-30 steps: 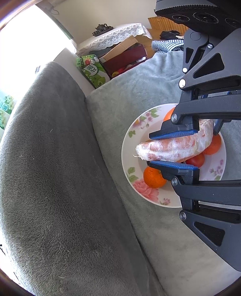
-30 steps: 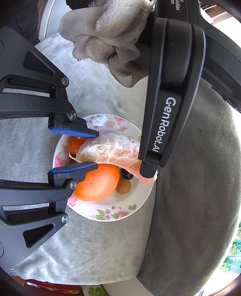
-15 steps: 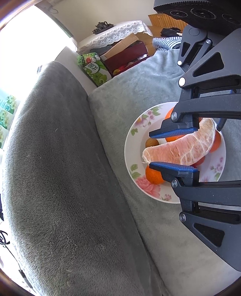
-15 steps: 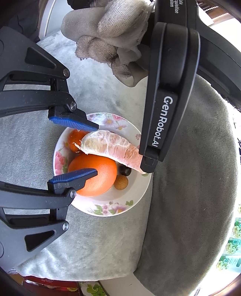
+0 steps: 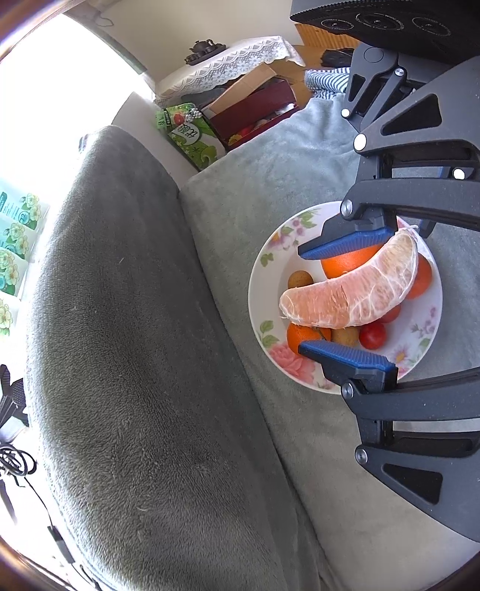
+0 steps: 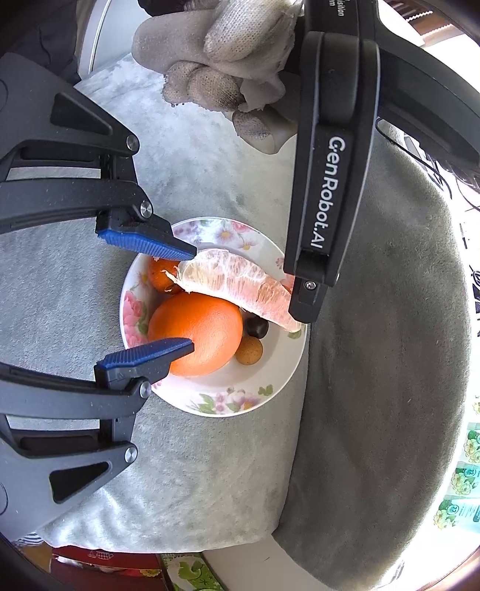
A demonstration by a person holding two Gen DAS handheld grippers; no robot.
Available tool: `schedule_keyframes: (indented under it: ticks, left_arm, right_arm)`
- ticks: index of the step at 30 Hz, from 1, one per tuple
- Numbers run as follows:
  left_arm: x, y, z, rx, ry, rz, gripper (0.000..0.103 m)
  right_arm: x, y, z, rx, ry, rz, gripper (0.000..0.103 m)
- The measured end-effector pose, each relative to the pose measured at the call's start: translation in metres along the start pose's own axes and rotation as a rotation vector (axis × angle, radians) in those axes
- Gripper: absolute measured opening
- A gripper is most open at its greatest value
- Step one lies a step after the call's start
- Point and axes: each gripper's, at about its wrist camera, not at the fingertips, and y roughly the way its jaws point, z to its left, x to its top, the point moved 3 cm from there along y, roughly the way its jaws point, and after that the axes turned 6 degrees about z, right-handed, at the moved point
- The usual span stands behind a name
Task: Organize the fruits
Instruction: 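Open both grippers to lay the pomelo segment on the fruit in the bowl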
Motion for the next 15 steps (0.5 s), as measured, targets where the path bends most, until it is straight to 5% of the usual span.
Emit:
schedule_keyframes:
  ticks: [9,15]
  left_arm:
    - [-0.014,-0.028,0.009,0.038,-0.043,-0.062,0.061]
    - [-0.031,-0.052,0.009,0.089,-0.061,-0.107,0.065]
  right_arm:
    - [-0.001,-0.022,-0.012,-0.044,0.048,-0.039,0.073]
    - [-0.001,-0.044,-0.027,-0.079,0.101,-0.068,0.073]
